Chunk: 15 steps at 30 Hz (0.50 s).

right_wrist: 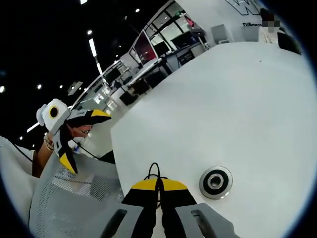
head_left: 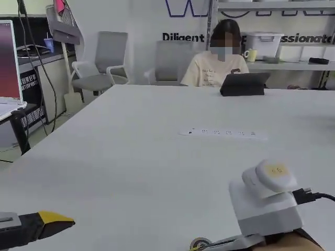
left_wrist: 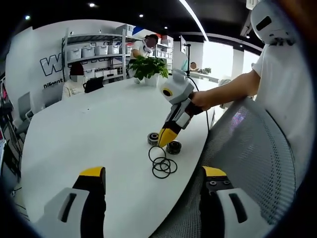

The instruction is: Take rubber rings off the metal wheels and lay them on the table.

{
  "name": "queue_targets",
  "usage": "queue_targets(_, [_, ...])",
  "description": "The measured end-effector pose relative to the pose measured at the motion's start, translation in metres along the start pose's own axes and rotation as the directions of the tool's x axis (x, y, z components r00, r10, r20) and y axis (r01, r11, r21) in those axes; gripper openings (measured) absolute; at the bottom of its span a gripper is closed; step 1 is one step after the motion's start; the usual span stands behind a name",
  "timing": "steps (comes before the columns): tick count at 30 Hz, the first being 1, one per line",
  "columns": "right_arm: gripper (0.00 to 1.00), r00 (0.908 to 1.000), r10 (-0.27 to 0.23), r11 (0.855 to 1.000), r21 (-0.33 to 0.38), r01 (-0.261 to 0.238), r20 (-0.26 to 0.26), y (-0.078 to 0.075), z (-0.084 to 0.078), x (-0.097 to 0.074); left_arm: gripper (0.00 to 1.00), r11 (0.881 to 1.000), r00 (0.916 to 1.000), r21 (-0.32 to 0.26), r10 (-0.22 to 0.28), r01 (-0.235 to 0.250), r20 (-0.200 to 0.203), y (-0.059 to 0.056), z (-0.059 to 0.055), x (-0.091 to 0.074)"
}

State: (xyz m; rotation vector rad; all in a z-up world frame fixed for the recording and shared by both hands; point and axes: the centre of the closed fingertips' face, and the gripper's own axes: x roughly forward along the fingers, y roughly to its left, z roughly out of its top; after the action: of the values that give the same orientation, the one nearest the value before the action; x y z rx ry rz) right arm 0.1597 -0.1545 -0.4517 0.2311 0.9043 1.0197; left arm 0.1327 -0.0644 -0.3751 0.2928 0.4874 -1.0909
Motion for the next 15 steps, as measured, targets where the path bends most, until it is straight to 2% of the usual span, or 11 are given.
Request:
queue_targets(5, [0.00,0.9996,-0.007,1.000,0.010,0.007,-0.029,-0.004,-0.009,0.005,0.75,1.000,1.0000,-0.006,0.007,-0.007,0.001,0.000,-0.002,-0.001])
queue_targets(8, [0.00,0.9961,-0.063,0.998,-0.011,0.062,-0.062,-0.014,-0.015,0.005,0.75,1.000,0.9999,-0.012,0.013,-0.013,0.004,0.000,-0.003,-0.002])
queue_targets(15, [0.00,0.9939,-0.083,0.996,-0.024,0.082,-0.073,-0.017,-0.015,0.005,0.75,1.000,0.9998,-0.017,0.018,-0.018,0.007,0.002,-0.003,-0.002])
